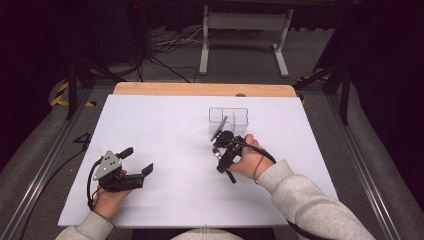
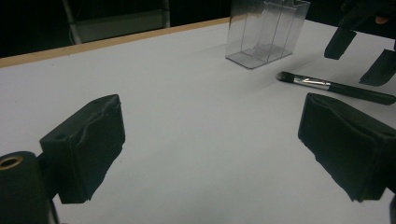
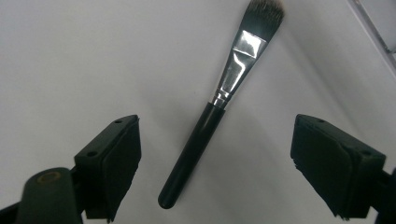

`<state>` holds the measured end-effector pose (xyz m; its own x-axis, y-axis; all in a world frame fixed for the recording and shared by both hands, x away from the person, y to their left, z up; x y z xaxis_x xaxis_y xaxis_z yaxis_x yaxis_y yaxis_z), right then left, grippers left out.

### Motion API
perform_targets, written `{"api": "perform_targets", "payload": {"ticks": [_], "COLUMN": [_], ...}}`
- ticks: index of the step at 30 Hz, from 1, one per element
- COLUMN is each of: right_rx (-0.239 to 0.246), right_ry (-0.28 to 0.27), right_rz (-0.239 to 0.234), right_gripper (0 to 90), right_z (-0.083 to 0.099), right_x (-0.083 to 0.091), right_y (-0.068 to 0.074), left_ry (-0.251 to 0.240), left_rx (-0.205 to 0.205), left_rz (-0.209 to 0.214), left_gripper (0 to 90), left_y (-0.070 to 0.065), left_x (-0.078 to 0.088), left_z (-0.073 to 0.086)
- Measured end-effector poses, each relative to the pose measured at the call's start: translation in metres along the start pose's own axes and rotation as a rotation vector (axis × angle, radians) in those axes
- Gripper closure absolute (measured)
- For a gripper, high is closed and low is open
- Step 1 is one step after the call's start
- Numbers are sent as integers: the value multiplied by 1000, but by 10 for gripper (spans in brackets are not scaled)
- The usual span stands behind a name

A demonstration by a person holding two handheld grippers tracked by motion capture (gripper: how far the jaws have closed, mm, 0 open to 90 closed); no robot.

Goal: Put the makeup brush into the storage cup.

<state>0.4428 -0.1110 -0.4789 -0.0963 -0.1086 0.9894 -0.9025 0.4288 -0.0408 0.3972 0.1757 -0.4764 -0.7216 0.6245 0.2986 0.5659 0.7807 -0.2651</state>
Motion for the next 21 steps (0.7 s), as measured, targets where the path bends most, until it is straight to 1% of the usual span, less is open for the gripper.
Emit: {"api": "perform_targets", "payload": {"ticks": [6,9,10,14,17,21], "right_rx": [-10,-7,-17,-30,-31,-33], "right_ry": [19,29,30,33,33,44], "right_rz": [-5,-9,-7,-4,-2,-2], "right_gripper": [197,215,228,290,338,426], "right_z": [2,3,3,1,0,-1], "right_x": [-5,-7,-8,-11,-13,-16], "right_y": [3,3,4,4,2,3], "left_ry": [3,3,3,4,3,2], "left_rx": [-2,0,0,2,3,3], "left_rz": [1,0,-1,1,1,1], "left_gripper": [80,80,80,80,80,80], "left_y": [0,1,1,1,1,1], "left_x": [0,0,0,0,0,-1], "left_z": [0,0,0,1,1,0]}}
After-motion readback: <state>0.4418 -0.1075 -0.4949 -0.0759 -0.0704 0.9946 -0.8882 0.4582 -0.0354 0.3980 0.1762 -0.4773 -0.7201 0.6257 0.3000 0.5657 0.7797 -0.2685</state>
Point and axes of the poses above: each handheld gripper's, and its own axes: x roughly backward along the jaws, z roughly out of its underside, y roughly to its left, the point moved 8 cm from there along -x, roughly forward along the jaws, and after that the axes turned 13 degrees about x, right-handed, at the moved point
